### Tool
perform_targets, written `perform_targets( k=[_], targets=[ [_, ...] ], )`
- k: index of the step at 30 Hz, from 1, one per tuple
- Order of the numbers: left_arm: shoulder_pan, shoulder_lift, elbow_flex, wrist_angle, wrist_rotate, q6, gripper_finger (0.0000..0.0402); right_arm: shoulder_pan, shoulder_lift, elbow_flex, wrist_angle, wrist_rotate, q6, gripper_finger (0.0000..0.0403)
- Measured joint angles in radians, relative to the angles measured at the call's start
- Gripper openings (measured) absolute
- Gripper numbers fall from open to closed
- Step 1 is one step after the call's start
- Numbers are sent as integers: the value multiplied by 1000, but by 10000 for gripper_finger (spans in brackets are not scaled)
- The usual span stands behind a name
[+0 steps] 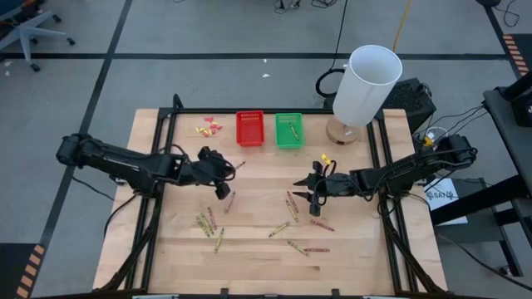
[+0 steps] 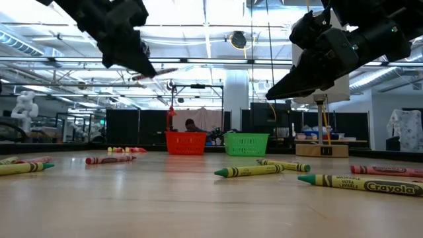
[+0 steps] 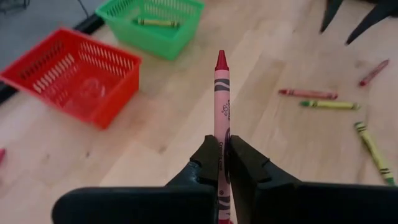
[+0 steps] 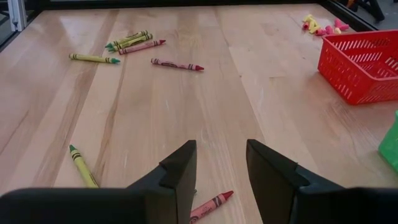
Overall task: Sort crayons
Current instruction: Put the red crayon into the red bin
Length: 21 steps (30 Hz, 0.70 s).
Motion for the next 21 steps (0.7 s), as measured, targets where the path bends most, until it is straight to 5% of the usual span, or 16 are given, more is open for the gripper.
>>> perform_targets(
  k=[21],
  targets=[
    [-3, -150, 1, 32, 13, 138, 13, 0, 0, 0, 0, 0, 4, 127]
  ],
)
